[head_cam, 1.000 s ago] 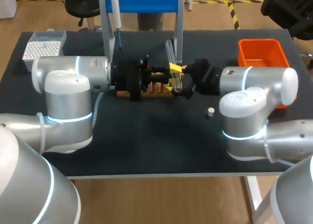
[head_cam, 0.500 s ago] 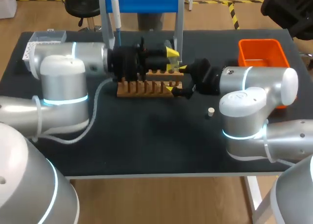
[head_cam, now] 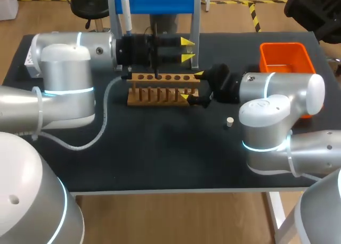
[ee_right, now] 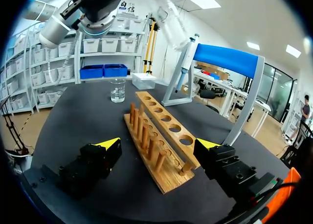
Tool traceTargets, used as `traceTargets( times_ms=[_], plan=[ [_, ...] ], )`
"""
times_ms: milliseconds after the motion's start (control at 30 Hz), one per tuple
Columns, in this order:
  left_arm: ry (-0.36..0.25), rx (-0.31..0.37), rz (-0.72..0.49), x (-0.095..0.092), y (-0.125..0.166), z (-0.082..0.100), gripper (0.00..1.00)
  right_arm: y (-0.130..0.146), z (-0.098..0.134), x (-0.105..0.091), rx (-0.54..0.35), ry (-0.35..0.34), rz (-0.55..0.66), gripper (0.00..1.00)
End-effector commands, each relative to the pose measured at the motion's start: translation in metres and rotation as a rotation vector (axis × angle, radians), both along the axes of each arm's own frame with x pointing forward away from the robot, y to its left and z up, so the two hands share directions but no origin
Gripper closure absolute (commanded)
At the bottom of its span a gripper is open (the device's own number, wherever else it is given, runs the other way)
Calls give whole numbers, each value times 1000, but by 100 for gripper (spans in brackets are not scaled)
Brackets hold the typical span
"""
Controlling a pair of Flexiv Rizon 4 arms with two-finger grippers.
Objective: Invert the test tube, pick up the pipette, mount the tip to pipette, aspirate from beaker and dispense into the tube, eject the tip, return the pipette, and cap with the stopper.
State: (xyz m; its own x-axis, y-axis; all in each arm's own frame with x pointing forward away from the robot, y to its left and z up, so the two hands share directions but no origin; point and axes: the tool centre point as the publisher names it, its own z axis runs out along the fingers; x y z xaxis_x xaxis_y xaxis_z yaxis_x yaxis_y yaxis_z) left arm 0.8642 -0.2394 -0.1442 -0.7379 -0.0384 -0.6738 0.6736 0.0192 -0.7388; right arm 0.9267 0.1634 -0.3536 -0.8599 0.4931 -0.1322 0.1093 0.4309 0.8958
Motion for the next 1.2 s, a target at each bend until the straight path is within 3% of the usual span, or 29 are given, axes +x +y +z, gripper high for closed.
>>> traceTargets(
  times_ms=[33,233,267,333,467,900,1200],
  plan=[
    [361,-21,46,-2,-2,3,100,0,-1,0,4,-3,-1,0],
    [361,-21,46,-2,-2,3,100,0,-1,0,4,-3,-1,0],
    [411,19,58,2,3,-2,100,0,-1,0,4,-3,-1,0],
    [474,12,56,8,13,-7,100,0,-1,0,4,-3,-1,0],
    [524,29,90,19,23,-14,100,0,-1,0,4,-3,-1,0],
    [542,-3,90,45,32,-16,100,0,-1,0,4,-3,-1,0],
    [581,4,99,63,32,-29,100,0,-1,0,4,-3,-1,0]
  ],
)
